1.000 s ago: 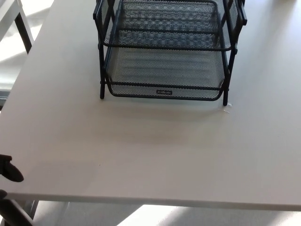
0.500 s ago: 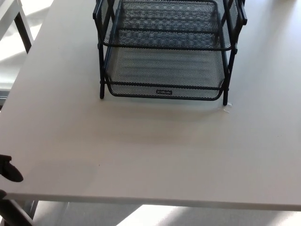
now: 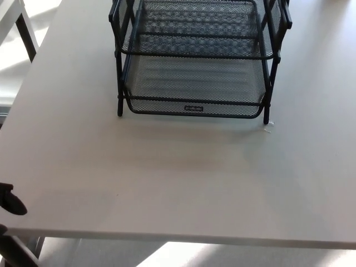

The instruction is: The robot uses its right hand to grab the drawer kept on the middle of the desk and pull it out towards the robot

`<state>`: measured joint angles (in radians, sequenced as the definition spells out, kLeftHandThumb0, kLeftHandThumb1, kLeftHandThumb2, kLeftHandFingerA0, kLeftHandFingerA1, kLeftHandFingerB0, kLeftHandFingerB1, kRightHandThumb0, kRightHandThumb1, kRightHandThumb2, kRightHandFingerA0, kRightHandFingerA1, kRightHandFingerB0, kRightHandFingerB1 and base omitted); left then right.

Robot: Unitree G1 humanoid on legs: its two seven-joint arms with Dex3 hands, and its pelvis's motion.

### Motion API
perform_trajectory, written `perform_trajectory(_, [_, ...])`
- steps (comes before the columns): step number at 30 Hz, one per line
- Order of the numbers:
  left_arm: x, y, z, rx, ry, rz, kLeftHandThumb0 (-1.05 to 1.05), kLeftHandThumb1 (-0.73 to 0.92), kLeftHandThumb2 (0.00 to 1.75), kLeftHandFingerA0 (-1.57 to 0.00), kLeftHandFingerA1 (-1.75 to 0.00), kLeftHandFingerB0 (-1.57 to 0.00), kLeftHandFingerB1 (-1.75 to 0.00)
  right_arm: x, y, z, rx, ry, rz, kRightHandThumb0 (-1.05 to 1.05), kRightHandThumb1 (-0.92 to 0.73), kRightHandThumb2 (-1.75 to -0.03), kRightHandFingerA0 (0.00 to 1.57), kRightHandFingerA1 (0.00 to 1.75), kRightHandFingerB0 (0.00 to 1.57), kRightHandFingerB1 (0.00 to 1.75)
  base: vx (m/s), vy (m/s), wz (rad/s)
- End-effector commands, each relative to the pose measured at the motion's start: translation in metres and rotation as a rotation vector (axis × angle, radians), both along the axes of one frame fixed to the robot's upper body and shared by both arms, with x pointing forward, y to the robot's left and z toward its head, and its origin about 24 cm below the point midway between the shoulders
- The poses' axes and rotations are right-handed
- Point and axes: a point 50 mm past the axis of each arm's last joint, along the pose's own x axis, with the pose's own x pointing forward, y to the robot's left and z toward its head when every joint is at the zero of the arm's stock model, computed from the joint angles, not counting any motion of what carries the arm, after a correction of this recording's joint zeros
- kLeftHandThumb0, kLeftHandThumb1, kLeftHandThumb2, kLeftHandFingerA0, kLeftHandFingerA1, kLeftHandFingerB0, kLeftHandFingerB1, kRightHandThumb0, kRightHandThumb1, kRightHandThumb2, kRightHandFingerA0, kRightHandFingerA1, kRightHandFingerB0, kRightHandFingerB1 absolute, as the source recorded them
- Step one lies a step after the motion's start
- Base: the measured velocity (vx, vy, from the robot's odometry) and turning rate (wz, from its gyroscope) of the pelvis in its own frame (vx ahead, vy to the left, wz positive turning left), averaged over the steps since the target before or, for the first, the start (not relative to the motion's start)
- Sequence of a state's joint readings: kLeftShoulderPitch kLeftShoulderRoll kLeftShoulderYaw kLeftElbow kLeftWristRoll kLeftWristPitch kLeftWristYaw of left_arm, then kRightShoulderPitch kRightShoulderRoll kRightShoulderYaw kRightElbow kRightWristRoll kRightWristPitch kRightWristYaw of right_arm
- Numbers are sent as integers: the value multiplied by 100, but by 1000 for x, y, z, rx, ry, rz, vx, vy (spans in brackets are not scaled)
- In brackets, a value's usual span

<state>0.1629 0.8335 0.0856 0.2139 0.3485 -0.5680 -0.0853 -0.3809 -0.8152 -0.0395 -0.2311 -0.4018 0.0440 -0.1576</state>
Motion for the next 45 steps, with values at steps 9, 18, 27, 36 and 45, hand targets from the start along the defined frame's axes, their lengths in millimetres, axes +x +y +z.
perform_trajectory(9, [-1,-1,0,26,14,-12,-26,56,56,-76,-82,-82,-60,23,102,-4,-25,109,242,-57,-44,-74,11,49,13,45,1,0,1])
perform_trajectory(18, [2,-1,0,31,10,-20,-27,57,57,-75,-82,-81,-61,33,141,-20,-57,181,342,-58,-54,-57,15,50,16,37,0,0,0])
perform_trajectory(27, [3,-2,1,28,-3,-25,-27,57,57,-77,-83,-82,-60,49,156,-47,-171,267,308,-68,-40,-79,14,53,11,46,0,0,0])
perform_trajectory(36, [2,-4,1,28,-3,-32,-27,57,57,-75,-86,-81,-62,88,158,-68,-240,359,146,-38,-25,-88,2,53,0,50,0,0,0])
perform_trajectory(45, [3,-5,3,29,-7,-41,-27,57,57,-76,-83,-82,-60,114,153,-76,-195,398,48,-61,-37,-71,7,50,11,42,0,0,0])
